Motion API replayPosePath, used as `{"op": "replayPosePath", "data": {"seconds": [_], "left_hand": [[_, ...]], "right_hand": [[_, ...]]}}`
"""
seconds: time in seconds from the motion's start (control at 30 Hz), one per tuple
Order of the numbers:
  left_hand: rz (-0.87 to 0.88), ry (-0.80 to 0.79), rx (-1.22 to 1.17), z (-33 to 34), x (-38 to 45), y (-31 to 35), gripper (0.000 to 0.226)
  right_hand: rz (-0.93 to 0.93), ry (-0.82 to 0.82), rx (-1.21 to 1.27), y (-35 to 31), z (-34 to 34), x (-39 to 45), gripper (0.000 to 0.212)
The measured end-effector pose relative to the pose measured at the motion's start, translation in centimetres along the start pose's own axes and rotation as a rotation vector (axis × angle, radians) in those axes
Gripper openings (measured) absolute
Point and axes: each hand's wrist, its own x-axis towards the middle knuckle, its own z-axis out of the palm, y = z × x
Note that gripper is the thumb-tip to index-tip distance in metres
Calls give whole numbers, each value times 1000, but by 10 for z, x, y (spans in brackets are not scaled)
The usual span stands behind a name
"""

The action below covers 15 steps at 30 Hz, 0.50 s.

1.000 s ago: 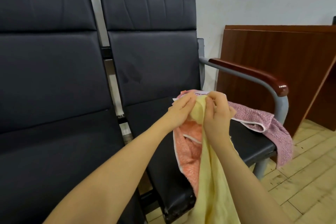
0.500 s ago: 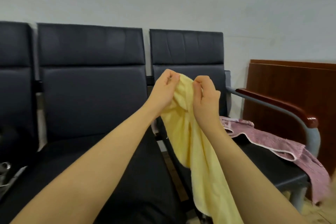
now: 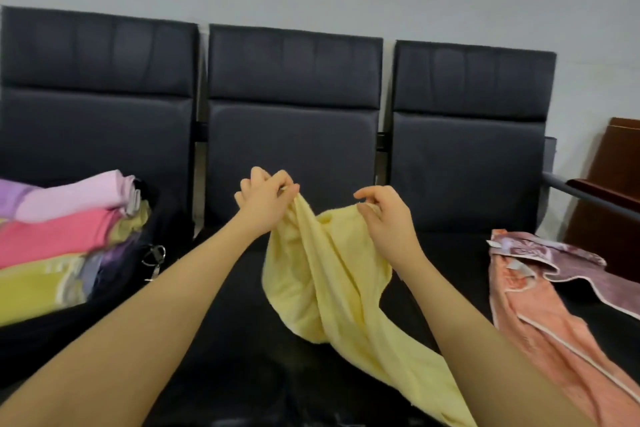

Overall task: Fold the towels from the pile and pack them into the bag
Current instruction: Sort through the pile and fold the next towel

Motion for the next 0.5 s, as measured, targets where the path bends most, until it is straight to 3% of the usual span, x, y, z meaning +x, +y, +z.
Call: {"op": "replayPosePath", "data": {"seconds": [0.1, 0.2, 0.33, 0.5], "left_hand": [[17, -46, 108, 5, -4, -44, 19], [-5, 10, 83, 15, -5, -74, 18], [-115, 31, -24, 39, -7, -98, 11], [-357, -140, 166, 81, -34, -108, 50]], "right_hand": [[78, 96, 56, 12, 21, 4, 14], [177, 162, 116, 27, 39, 14, 14], [239, -90, 43, 54, 59, 15, 32], [399, -228, -373, 100, 67, -17, 33]]}}
